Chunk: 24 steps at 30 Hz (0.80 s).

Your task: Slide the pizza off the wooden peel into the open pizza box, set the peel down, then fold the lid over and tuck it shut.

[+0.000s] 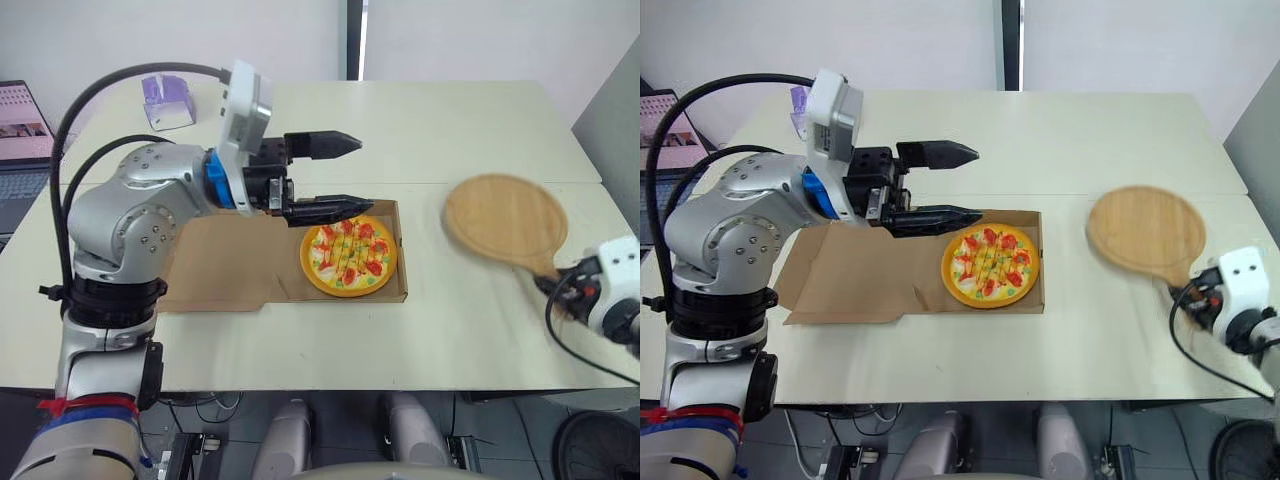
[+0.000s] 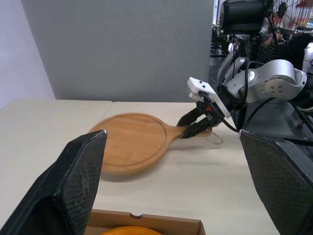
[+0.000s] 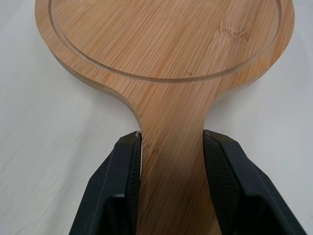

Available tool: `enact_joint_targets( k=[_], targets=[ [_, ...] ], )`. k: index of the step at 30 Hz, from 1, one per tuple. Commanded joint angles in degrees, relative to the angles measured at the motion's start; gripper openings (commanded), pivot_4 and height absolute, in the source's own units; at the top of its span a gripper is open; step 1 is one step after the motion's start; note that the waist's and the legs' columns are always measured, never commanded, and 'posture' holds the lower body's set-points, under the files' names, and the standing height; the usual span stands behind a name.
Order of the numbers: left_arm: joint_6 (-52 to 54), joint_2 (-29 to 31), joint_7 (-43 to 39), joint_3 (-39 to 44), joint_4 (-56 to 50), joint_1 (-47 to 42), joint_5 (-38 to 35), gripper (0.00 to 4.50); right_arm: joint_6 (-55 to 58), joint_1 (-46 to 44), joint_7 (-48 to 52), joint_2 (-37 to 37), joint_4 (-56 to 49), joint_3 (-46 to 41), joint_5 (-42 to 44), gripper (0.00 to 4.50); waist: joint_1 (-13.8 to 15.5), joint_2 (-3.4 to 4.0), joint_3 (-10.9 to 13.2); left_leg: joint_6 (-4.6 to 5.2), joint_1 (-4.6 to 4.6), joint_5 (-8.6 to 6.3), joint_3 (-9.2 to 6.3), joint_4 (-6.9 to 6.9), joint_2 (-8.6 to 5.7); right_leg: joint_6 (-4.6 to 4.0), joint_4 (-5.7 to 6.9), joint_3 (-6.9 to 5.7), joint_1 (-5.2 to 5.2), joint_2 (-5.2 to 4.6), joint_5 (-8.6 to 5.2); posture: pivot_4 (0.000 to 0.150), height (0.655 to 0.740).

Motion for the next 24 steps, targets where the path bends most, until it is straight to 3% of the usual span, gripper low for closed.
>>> enact_joint_targets(
  k=[1,5,13,14,19,24],
  targets=[
    [-1.5,-0.7,-1.2,-0.2,-0.2,-1.6,1.0,4.5,2.0,-0.5,-4.0,2.3,-5.9,-1.2,1.0,1.59,0.0,0.0,0.0,0.0,0.0,0.0,0.02,0.01,-0.02,0.01,0.0,0.03,0.0,-0.03,0.01,0.15,0.74],
    [-1.1,-1.0,-1.7,-0.1,-0.2,-1.5,1.5,4.5,2.5,-0.6,-7.7,3.5,-5.7,-0.3,-1.5,1.59,0.1,0.01,0.0,0.0,-0.02,0.0,-0.02,0.05,-0.02,0.02,-0.01,-0.01,0.0,-0.03,0.01,0.15,0.74],
    [-0.1,0.2,-1.5,0.9,-1.6,0.9,1.5,4.5,1.8,-3.2,-7.2,2.1,-4.6,-2.8,1.2,4.34,0.1,0.02,0.0,0.0,-0.01,0.0,-0.02,0.05,-0.02,0.02,-0.02,-0.02,0.01,-0.02,0.01,0.15,0.74],
    [0.2,0.5,-1.3,1.1,-1.9,1.4,1.4,4.5,1.4,-4.0,-6.6,1.1,-3.8,-3.1,1.4,4.47,0.1,0.01,0.0,0.0,-0.01,0.0,-0.03,0.05,-0.02,0.02,-0.01,-0.02,0.02,-0.03,0.01,0.15,0.74],
    [0.9,2.8,1.1,4.3,-4.4,5.8,1.1,4.5,-6.0,-13.2,-1.4,-7.9,4.8,0.2,0.4,4.47,0.0,0.01,0.0,0.01,0.01,0.0,0.04,0.11,-0.01,0.03,-0.02,0.02,0.03,-0.02,0.01,0.15,0.74],
    [3.2,3.2,9.2,9.9,-9.2,12.0,0.3,4.5,-13.5,-25.4,5.5,-11.0,11.4,9.1,1.1,4.47,-0.1,-0.02,0.0,0.01,0.05,-0.01,-0.05,0.11,0.06,0.03,-0.05,-0.07,0.11,0.03,0.01,0.15,0.74]
  ],
)
